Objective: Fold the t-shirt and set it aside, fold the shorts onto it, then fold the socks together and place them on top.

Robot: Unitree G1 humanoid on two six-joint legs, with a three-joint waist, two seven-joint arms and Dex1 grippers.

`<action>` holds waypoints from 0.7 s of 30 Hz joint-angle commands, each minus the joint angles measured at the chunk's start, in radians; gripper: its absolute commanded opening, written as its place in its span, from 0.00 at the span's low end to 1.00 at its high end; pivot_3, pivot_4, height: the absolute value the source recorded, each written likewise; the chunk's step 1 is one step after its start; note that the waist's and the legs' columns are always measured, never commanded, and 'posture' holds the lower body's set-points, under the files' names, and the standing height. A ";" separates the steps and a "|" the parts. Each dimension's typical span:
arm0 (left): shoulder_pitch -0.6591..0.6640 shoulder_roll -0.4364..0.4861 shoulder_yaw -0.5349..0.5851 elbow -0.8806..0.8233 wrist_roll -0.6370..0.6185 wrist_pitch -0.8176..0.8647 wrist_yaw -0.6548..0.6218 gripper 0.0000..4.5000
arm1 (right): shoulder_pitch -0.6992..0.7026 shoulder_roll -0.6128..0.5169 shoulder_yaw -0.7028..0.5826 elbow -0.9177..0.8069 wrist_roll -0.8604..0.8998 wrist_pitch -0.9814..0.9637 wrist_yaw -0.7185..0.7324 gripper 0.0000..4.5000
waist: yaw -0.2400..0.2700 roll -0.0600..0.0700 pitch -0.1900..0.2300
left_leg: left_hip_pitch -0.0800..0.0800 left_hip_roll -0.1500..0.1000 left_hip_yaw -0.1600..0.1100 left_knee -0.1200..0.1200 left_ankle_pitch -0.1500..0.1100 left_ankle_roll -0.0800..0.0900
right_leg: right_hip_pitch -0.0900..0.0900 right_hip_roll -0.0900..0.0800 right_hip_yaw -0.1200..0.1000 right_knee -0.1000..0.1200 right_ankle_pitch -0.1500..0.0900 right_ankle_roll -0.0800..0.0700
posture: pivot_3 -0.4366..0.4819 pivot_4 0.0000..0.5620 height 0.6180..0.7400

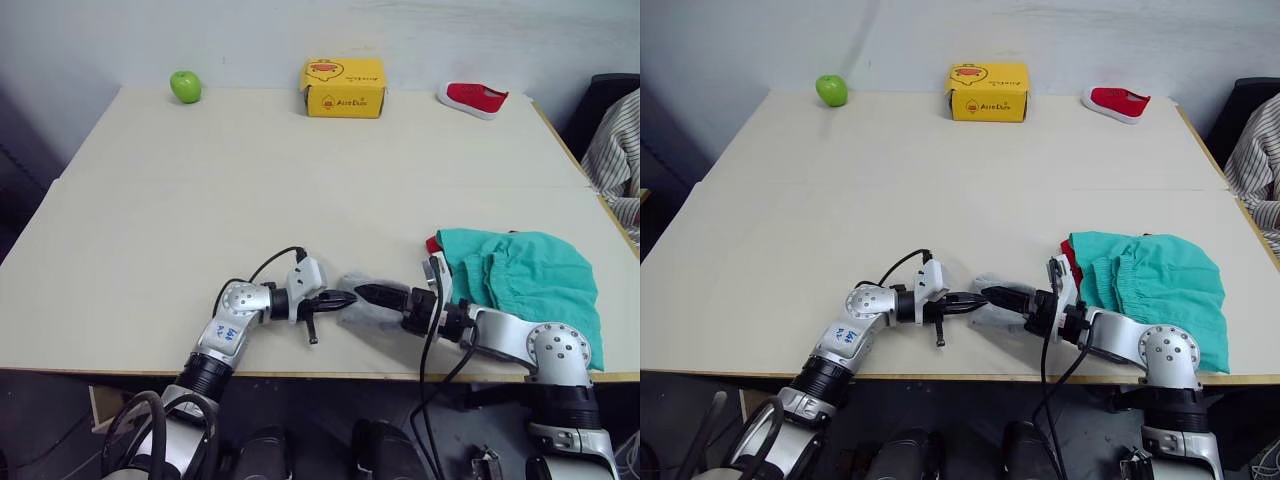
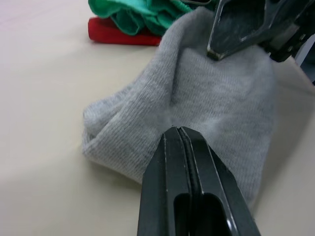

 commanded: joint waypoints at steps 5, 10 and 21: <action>0.007 0.009 -0.023 0.033 0.035 0.045 0.023 0.00 | 0.100 -0.104 -0.057 -0.001 0.043 0.007 -0.050 1.00 | 0.015 0.000 0.000 | 0.000 -0.002 -0.001 0.000 0.000 0.002 | 0.001 -0.002 0.000 -0.001 0.000 0.001 | 0.48 0.27 1.00; 0.008 0.009 -0.024 0.034 0.034 0.041 0.021 0.00 | 0.098 -0.103 -0.034 0.010 0.067 -0.006 -0.061 1.00 | 0.014 0.000 0.000 | 0.000 -0.002 -0.001 0.000 0.000 0.002 | 0.002 -0.002 0.000 -0.002 0.001 0.002 | 0.48 0.27 1.00; 0.003 0.011 -0.021 0.037 0.034 0.030 0.020 0.00 | -0.046 0.002 0.059 0.098 -0.033 0.011 -0.036 0.62 | 0.006 0.000 -0.001 | 0.001 0.002 0.000 0.000 0.000 0.000 | 0.001 -0.001 0.000 -0.002 0.002 0.000 | 0.48 0.27 1.00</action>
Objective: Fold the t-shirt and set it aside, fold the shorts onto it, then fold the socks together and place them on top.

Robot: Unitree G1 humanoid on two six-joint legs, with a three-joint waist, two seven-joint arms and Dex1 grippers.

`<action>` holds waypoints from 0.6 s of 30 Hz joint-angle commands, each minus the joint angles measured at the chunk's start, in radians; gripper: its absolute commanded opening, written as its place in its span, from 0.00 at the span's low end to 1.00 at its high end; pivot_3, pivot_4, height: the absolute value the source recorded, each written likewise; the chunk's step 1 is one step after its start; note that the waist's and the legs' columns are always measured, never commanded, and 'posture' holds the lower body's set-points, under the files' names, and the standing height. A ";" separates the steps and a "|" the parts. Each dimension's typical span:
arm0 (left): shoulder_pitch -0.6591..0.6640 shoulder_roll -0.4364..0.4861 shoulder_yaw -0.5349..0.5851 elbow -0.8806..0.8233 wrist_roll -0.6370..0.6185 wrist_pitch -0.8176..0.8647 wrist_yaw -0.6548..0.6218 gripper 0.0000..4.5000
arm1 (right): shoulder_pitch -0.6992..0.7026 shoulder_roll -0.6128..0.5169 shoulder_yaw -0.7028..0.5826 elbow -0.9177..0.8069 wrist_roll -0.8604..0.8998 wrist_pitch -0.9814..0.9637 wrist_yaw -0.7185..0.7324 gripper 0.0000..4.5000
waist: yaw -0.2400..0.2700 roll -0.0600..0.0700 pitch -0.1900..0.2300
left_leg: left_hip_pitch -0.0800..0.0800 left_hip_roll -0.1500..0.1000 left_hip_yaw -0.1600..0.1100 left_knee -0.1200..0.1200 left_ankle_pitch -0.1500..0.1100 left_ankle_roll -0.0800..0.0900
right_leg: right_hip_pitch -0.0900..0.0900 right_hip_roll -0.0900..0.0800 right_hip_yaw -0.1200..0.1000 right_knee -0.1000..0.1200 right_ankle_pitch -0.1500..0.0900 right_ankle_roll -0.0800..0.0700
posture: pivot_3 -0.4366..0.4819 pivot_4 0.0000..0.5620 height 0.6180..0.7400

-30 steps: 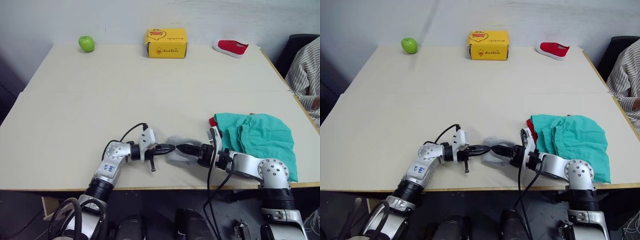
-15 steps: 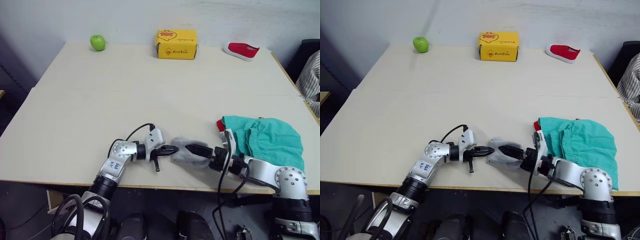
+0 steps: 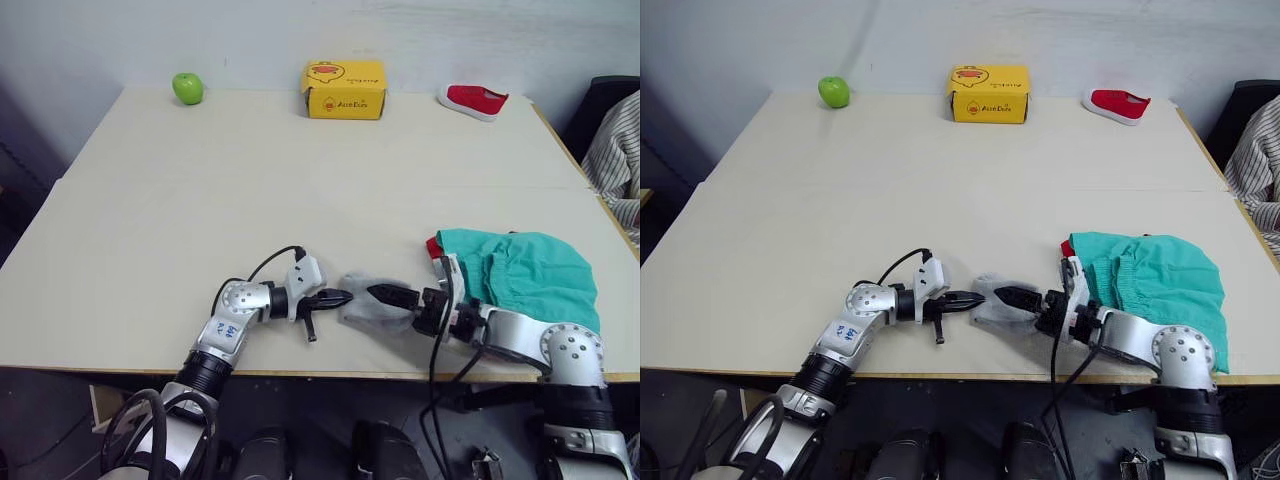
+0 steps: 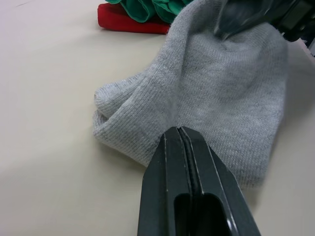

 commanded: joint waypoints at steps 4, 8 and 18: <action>0.013 0.013 -0.014 0.015 0.029 0.007 0.010 0.00 | -0.003 0.008 0.019 0.026 -0.040 0.043 0.025 0.29 | 0.000 0.000 0.000 | 0.000 0.000 0.000 0.000 0.000 0.000 | -0.001 0.000 0.000 0.000 0.000 0.000 | 0.48 0.27 1.00; 0.018 0.012 0.002 -0.004 0.004 -0.040 -0.008 0.00 | 0.013 0.010 -0.006 0.010 0.002 0.052 0.024 0.02 | 0.000 0.000 0.000 | -0.001 0.001 0.000 0.000 0.000 0.000 | -0.001 0.000 0.000 0.000 0.000 0.000 | 0.48 0.27 1.00; 0.095 0.164 0.182 -0.372 -0.305 0.066 -0.185 0.21 | 0.077 -0.025 -0.162 -0.167 0.311 -0.096 0.022 0.01 | -0.014 0.012 0.013 | -0.009 0.000 0.000 0.000 0.001 -0.003 | -0.007 0.005 -0.001 0.002 0.000 0.000 | 0.48 0.27 1.00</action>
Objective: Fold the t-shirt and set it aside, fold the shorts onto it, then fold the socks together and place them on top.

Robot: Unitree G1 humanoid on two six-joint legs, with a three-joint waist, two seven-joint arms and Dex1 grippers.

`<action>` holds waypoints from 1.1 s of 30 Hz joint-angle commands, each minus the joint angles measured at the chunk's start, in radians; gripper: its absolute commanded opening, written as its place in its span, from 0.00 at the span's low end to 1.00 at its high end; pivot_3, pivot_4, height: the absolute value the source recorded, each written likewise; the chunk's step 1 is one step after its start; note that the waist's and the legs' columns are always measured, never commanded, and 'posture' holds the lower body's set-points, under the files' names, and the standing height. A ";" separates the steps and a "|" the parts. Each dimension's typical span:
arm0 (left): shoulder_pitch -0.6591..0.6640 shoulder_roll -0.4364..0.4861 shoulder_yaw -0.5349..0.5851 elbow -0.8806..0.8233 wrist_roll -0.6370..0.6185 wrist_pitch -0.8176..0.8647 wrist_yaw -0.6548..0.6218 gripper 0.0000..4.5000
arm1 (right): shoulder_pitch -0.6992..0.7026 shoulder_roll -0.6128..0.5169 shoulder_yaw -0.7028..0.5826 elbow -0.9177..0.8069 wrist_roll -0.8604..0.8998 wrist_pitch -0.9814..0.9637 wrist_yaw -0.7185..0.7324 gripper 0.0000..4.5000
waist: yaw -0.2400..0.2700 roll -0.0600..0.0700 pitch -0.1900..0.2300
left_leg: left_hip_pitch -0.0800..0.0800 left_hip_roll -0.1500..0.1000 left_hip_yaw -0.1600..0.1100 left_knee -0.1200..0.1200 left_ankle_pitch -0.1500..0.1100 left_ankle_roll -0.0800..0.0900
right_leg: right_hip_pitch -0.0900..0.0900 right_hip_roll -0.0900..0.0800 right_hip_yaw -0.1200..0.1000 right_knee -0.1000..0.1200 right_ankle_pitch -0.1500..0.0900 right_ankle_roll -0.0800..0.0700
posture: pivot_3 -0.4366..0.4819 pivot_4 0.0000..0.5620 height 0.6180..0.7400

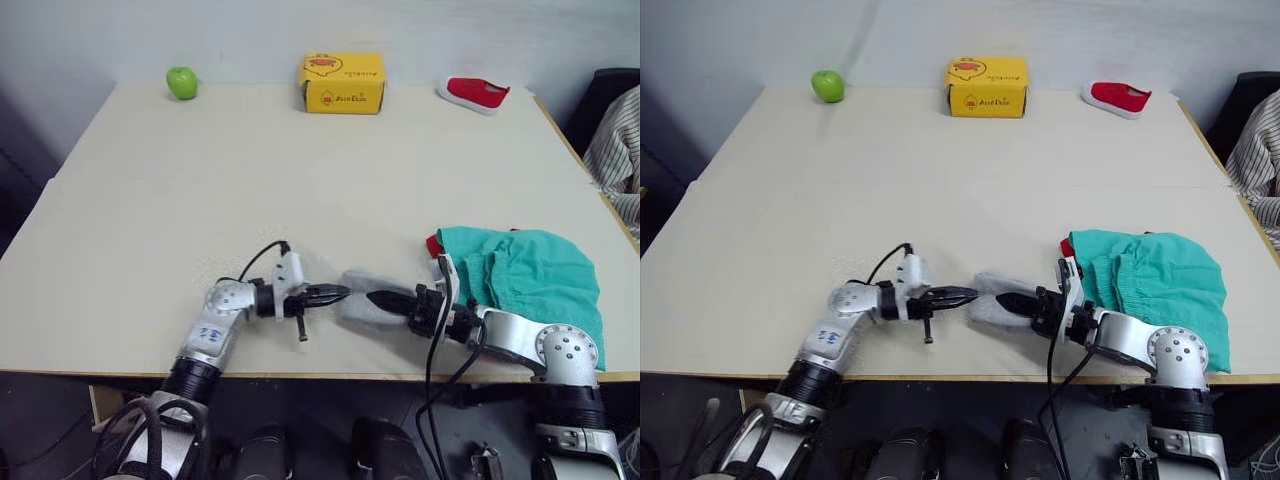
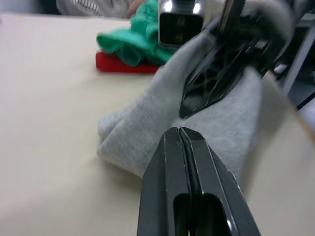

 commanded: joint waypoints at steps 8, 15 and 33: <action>0.115 0.149 0.205 -0.328 -0.246 0.223 0.036 0.78 | 0.175 -0.045 -0.378 -0.241 0.229 -0.250 0.000 0.01 | 0.004 0.001 0.001 | -0.003 -0.001 0.000 0.000 0.001 -0.002 | 0.001 0.003 0.000 -0.006 0.002 0.004 | 0.48 0.27 1.00; 0.196 0.162 0.259 -0.417 -0.299 0.276 0.087 1.00 | 0.224 -0.054 -0.656 -0.227 0.229 -0.419 -0.109 0.01 | 0.012 0.002 0.002 | -0.003 -0.001 0.000 0.000 0.001 -0.002 | 0.000 0.005 0.001 -0.007 0.003 0.005 | 0.48 0.27 1.00; 0.257 0.245 0.293 -0.496 -0.387 0.306 0.023 1.00 | 0.362 -0.083 -0.571 -0.008 0.229 -0.399 -0.274 0.54 | -0.005 0.008 0.005 | 0.006 0.003 0.006 -0.002 0.000 -0.001 | 0.001 0.009 0.014 -0.005 0.002 0.000 | 0.48 0.27 1.00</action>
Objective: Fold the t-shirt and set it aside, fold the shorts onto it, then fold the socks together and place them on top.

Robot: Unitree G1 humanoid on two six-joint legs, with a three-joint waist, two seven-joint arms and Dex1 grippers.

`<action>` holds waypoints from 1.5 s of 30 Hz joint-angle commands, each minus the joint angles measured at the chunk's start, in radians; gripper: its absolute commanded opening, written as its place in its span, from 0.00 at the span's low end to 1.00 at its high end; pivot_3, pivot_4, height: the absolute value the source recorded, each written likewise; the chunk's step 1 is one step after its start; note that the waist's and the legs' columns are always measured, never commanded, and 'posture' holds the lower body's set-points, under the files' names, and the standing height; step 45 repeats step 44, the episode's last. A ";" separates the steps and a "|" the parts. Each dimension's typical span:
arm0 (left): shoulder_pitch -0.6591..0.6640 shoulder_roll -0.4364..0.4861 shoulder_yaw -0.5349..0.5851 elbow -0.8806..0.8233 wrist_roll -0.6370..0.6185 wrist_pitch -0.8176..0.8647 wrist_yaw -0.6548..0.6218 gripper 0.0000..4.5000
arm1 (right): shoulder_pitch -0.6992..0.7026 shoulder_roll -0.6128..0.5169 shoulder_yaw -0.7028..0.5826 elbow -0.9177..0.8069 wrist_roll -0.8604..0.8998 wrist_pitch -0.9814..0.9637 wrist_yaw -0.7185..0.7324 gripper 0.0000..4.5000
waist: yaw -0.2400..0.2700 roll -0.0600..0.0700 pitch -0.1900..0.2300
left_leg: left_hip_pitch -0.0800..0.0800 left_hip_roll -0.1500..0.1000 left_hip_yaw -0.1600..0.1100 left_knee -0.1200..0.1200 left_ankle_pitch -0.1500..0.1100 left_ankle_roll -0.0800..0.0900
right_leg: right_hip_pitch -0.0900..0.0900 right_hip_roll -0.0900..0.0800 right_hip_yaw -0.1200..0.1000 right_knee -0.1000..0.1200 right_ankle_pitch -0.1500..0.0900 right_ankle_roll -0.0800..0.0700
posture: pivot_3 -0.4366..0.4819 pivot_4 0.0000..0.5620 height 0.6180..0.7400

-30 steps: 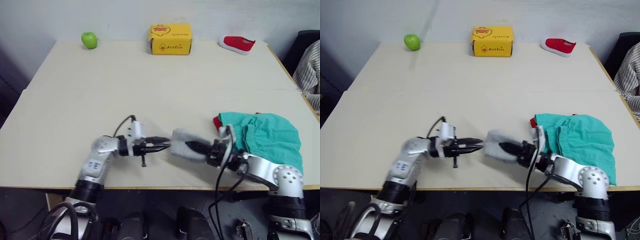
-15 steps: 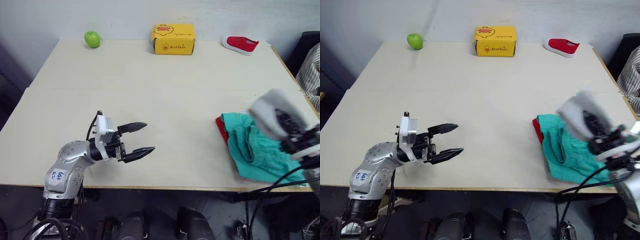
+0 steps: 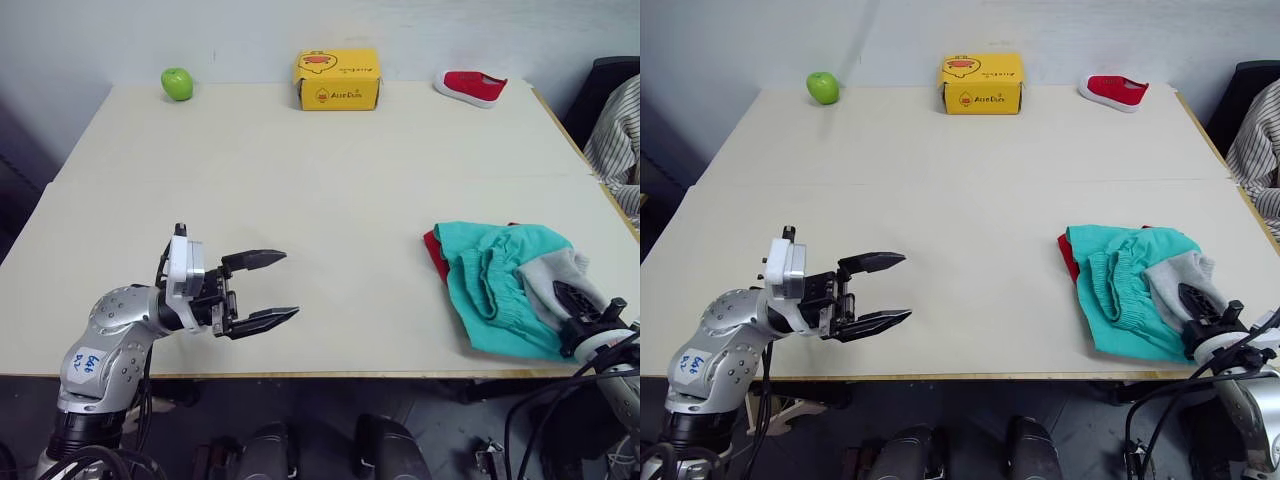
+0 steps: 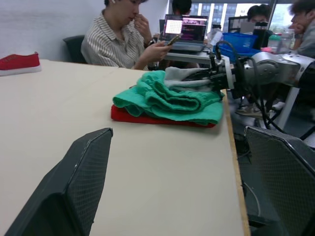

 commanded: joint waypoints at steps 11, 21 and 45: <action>0.018 0.064 0.036 0.054 0.010 -0.019 -0.043 1.00 | 0.165 -0.466 -0.260 0.326 0.035 0.550 0.211 0.99 | 0.012 -0.001 0.000 | 0.002 0.000 0.006 0.000 -0.002 0.002 | 0.000 0.001 0.006 -0.003 0.000 0.000 | 0.48 0.27 1.00; 0.178 0.168 0.142 0.164 0.136 -0.125 -0.037 1.00 | 0.561 -0.671 -0.055 -0.025 -1.142 -0.391 1.504 0.99 | 0.003 -0.006 0.002 | 0.004 0.005 0.014 -0.001 -0.008 -0.002 | -0.003 0.007 0.010 -0.008 0.000 0.003 | 0.48 0.27 1.00; 0.436 0.151 0.314 0.070 0.273 -0.341 0.119 1.00 | -0.515 -0.128 0.824 0.242 -1.594 -1.020 1.697 0.99 | -0.004 -0.012 0.008 | 0.003 0.003 0.025 0.004 -0.006 -0.005 | -0.014 0.001 0.011 0.009 0.001 -0.003 | 0.48 0.27 1.00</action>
